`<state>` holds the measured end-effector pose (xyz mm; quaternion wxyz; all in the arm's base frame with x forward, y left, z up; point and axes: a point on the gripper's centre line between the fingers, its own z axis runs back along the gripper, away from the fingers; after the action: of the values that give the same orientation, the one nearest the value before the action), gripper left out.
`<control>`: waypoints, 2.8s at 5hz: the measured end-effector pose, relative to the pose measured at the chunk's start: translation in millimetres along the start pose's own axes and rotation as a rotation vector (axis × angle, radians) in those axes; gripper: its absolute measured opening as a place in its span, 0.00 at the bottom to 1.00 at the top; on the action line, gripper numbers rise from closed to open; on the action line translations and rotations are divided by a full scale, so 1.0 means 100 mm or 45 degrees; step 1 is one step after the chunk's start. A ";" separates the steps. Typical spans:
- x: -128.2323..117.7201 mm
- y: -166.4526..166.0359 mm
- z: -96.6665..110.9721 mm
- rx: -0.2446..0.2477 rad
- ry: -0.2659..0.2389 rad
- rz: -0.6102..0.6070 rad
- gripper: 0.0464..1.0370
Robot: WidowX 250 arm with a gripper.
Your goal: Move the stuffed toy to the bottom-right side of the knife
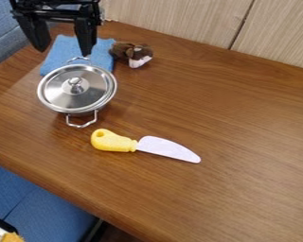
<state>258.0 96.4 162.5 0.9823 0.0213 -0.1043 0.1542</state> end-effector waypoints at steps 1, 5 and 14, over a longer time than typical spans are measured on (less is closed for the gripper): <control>-0.01 -0.01 -0.07 -0.007 0.033 0.004 0.96; 0.79 -0.29 -0.53 -0.005 0.069 -0.010 0.96; 0.90 -0.54 -0.93 -0.106 0.176 -0.036 0.08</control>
<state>376.9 78.3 90.3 0.9893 -0.0287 -0.0424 0.1368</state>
